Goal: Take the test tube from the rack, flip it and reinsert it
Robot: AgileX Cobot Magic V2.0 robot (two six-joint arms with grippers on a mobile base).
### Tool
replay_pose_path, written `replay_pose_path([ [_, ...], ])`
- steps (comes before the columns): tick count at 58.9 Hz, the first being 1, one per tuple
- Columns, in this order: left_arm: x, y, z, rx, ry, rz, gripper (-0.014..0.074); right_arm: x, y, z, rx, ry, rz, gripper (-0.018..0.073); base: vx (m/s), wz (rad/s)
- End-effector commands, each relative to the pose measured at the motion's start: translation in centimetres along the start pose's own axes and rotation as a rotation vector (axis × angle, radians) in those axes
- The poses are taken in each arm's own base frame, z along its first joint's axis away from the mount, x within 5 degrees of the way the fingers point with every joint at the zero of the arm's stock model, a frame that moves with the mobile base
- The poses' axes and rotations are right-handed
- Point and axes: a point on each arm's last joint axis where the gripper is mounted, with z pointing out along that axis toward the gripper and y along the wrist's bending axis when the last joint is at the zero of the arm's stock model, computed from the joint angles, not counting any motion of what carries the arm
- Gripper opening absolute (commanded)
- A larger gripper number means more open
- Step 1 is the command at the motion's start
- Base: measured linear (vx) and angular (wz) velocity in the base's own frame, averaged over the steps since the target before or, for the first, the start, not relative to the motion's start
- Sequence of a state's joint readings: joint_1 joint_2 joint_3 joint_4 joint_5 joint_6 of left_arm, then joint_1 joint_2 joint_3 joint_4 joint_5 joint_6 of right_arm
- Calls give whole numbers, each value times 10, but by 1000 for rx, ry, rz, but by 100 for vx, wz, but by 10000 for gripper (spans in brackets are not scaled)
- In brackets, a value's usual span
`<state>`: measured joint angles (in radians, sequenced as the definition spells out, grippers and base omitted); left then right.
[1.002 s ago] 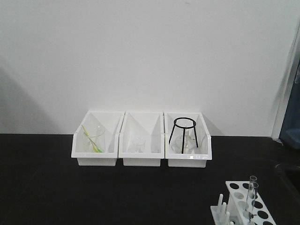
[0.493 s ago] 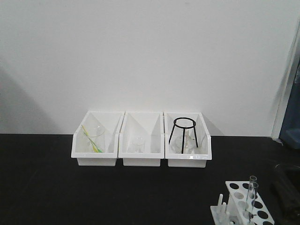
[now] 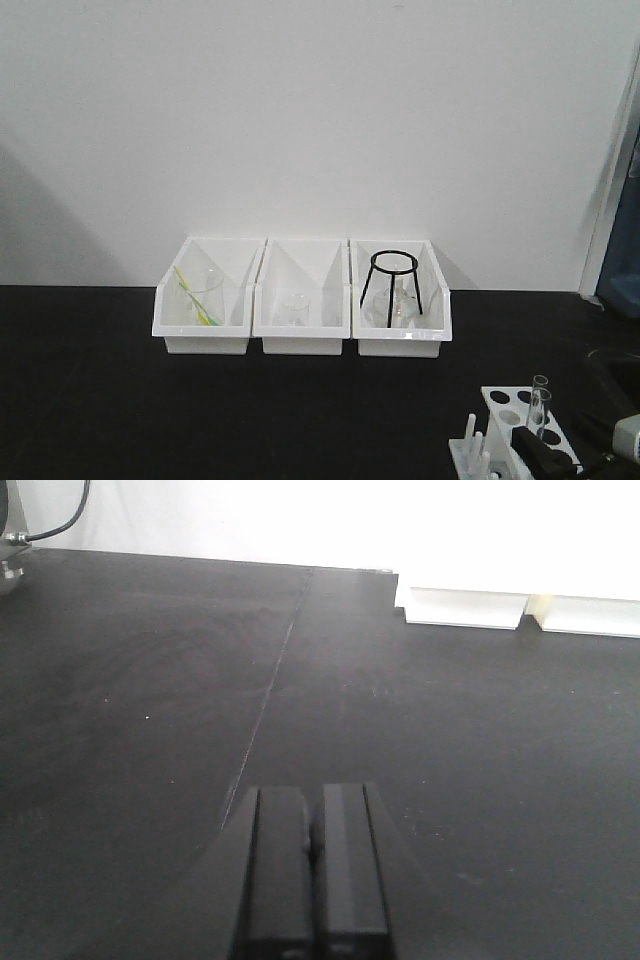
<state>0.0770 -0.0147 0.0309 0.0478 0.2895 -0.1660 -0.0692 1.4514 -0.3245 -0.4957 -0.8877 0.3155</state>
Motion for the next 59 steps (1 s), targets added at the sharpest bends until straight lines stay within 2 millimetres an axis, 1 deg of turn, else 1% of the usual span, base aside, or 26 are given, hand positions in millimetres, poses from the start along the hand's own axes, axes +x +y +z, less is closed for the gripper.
replay_pose_path([
  [1,-8,-2,-1,23,-97,-3,-6,-21,-2,10,-26,-138,-23,532,0,0],
  [11,-8,-2,-1,23,-97,-3,-6,-25,-6,26,-56,-129,-23,532,0,0],
  [24,-8,-2,-1,23,-97,-3,-6,-15,-8,34,-65,-90,-14,532,0,0],
  [33,-8,-2,-1,23,-97,-3,-6,-13,-11,44,-68,-81,-12,532,0,0],
  [40,-8,-2,-1,23,-97,-3,-6,-10,-13,48,-71,-70,-10,519,0,0],
  [45,-8,-2,-1,23,-97,-3,-6,-9,-13,48,-74,-66,-13,492,0,0],
  [52,-8,-2,-1,23,-97,-3,-6,-10,-13,48,-73,-68,-14,429,0,0],
  [59,-8,-2,-1,23,-97,-3,-6,-10,-13,48,-74,-71,-14,331,0,0],
])
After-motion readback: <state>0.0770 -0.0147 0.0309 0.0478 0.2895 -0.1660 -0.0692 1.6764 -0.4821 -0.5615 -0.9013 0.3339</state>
